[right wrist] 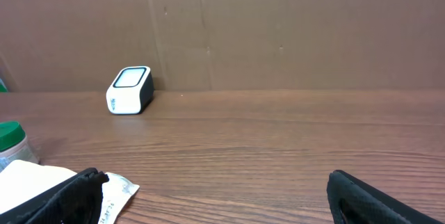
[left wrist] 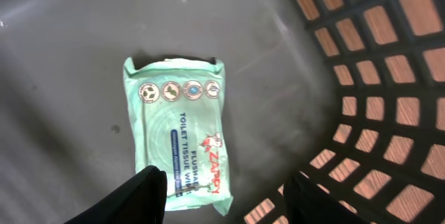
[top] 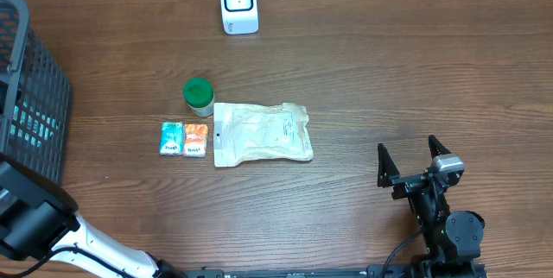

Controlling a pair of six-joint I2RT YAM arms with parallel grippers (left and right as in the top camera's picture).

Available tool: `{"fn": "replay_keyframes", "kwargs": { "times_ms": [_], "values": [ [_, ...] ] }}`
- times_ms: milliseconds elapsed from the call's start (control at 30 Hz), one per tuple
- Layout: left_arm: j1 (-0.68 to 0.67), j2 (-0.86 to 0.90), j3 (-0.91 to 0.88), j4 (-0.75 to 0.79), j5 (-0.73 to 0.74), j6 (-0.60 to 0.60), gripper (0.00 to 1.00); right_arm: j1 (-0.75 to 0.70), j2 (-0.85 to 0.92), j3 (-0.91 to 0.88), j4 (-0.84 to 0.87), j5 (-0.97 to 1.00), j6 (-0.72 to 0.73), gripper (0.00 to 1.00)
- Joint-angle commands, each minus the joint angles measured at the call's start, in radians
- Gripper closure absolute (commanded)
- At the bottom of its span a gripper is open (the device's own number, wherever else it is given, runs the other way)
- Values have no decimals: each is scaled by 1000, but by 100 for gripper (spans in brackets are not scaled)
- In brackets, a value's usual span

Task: Scan the item barcode
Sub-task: 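Grasp the mint-green tissue wipes pack with the left gripper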

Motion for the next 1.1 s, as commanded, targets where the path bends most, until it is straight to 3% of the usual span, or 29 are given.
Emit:
{"fn": "replay_keyframes", "kwargs": {
  "times_ms": [0, 333, 833, 1067],
  "values": [
    [11, 50, -8, -3, -25, -37, 42, -3, -10, -11, 5, -6, 3, 0],
    [33, 126, -8, -16, -46, -37, 36, -3, -10, -11, 5, -6, 3, 0],
    [38, 165, -14, 11, -71, -37, 17, -3, -10, -11, 5, -6, 3, 0],
    [38, 238, -14, -1, -71, -35, 25, -3, -10, -11, 5, -6, 3, 0]
  ]
}}
